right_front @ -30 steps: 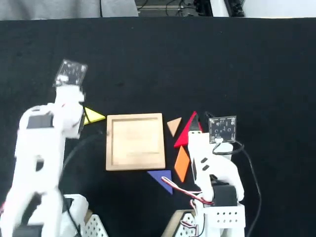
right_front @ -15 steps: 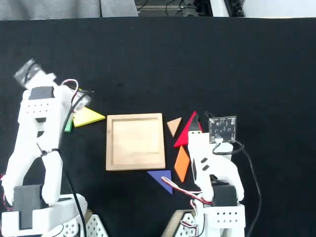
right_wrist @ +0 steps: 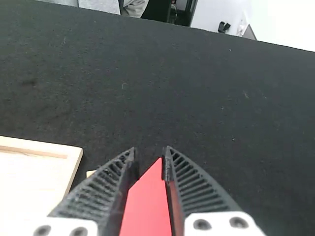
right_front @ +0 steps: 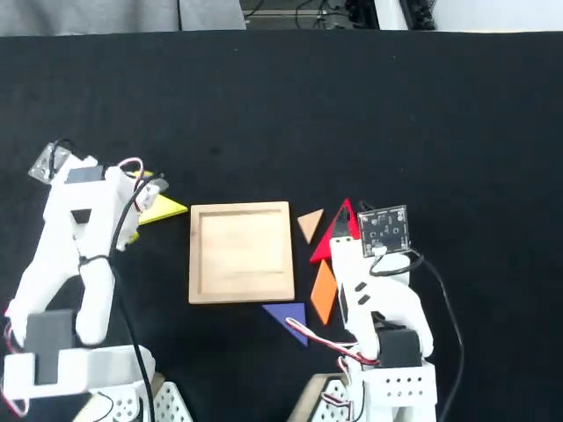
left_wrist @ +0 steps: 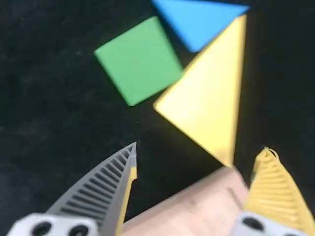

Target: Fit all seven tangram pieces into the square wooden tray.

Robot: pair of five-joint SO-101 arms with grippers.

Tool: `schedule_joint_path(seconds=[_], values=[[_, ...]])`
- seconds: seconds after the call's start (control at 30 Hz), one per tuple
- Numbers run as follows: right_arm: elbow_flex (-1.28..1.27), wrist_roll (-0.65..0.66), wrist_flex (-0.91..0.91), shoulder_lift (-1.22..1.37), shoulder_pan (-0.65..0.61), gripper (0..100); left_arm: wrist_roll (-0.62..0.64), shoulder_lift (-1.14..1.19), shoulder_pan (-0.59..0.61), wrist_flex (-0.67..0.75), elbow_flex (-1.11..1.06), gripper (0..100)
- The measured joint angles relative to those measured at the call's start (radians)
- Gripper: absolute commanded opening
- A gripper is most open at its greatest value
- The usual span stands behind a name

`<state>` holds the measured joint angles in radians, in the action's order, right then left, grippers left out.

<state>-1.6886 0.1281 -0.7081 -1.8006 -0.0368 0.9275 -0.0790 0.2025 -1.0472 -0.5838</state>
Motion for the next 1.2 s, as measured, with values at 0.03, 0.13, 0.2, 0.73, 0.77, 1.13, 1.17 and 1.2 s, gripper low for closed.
schedule_joint_path(seconds=[0.03,0.13,0.2,0.73,0.77,1.13,1.17,1.2], values=[[0.000,0.000,0.000,0.000,0.002,9.9,0.000,0.031,0.000,-0.003,0.006,36],[0.000,0.000,0.000,0.000,0.000,9.9,0.000,0.135,0.000,-0.048,0.075,36],[0.000,0.000,0.000,0.000,-0.002,9.9,0.000,0.206,0.000,-0.089,0.140,36],[0.000,0.000,0.000,0.000,-0.002,9.9,-0.003,0.496,0.080,-0.172,0.465,36],[0.000,0.000,0.000,0.000,-0.002,9.9,-0.009,0.503,0.080,-0.173,0.474,36],[0.000,0.000,0.000,0.000,-0.002,9.9,-0.043,0.509,0.034,-0.216,0.499,36],[0.000,0.000,0.000,0.000,-0.002,9.9,-0.043,0.514,0.034,-0.219,0.500,36],[0.000,0.000,0.000,0.000,-0.002,9.9,-0.043,0.517,0.034,-0.219,0.500,36]])
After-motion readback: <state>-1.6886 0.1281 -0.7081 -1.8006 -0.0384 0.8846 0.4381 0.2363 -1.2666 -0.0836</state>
